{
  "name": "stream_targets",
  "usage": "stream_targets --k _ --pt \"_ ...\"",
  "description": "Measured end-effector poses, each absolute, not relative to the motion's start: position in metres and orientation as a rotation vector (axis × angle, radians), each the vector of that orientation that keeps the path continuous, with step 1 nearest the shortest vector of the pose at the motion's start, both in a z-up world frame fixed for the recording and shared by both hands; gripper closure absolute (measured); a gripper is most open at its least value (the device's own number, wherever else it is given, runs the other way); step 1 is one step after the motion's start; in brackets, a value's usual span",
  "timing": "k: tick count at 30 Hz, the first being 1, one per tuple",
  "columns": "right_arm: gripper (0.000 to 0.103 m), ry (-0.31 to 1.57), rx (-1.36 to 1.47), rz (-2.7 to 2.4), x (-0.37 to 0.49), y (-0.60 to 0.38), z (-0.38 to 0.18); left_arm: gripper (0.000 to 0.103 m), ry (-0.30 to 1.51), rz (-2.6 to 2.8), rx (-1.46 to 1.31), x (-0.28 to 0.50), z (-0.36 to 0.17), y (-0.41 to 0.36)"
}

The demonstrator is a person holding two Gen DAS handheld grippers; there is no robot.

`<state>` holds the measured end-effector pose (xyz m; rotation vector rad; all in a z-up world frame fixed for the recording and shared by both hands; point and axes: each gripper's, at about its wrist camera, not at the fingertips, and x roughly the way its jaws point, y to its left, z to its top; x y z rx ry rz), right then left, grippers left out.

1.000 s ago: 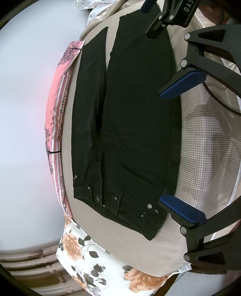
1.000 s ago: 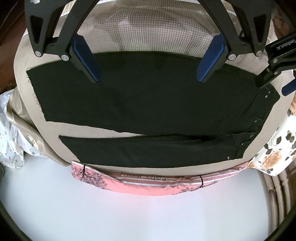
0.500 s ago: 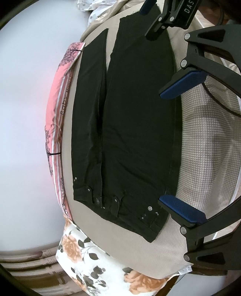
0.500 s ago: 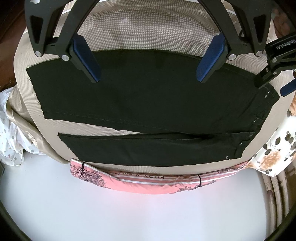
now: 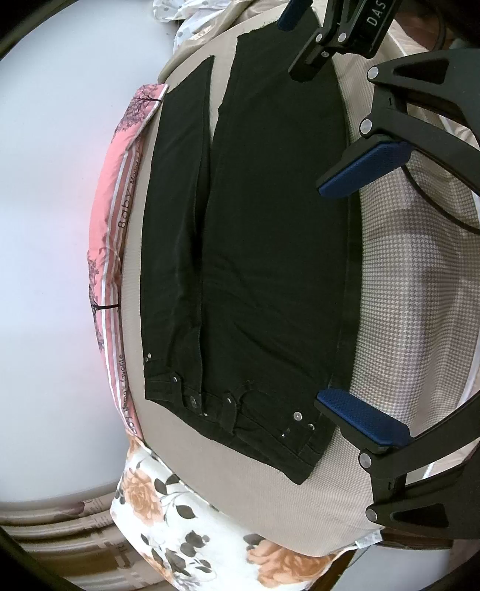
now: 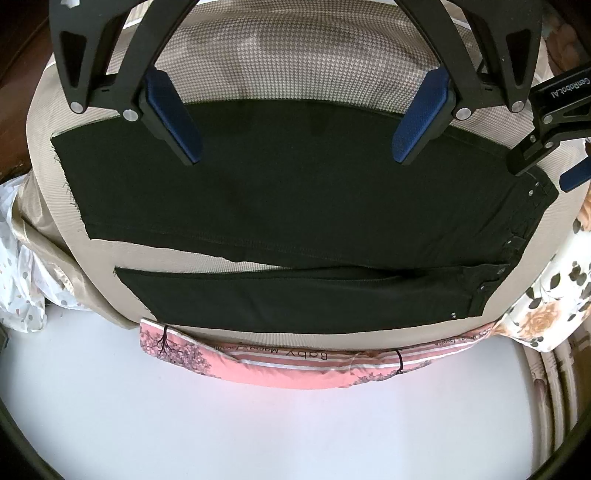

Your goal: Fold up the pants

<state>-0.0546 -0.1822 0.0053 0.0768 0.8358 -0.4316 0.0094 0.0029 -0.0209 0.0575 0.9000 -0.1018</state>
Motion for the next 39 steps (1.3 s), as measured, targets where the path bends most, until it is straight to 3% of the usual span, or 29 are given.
stream_targets --k 17,30,33,36,38,39 --pt "0.001 0.859 0.119 -0.393 -0.038 -0.197 0.003 0.001 0.934 -0.060 0.015 0.030 -0.025 0.021" --pt "0.001 0.845 0.113 -0.263 0.054 -0.228 0.018 0.007 0.919 0.020 -0.058 0.150 -0.002 0.114" --pt "0.001 0.854 0.101 -0.268 0.079 -0.238 0.021 0.013 0.920 -0.002 -0.062 0.188 -0.002 0.129" --pt "0.001 0.867 0.130 -0.251 0.104 -0.249 0.024 0.027 0.960 -0.040 -0.118 0.233 -0.008 0.147" --pt "0.001 0.869 0.155 -0.245 0.119 -0.256 0.025 0.042 0.979 -0.079 -0.160 0.257 -0.015 0.155" --pt "0.001 0.871 0.164 -0.248 0.124 -0.258 0.024 0.044 0.995 -0.099 -0.186 0.273 -0.020 0.161"
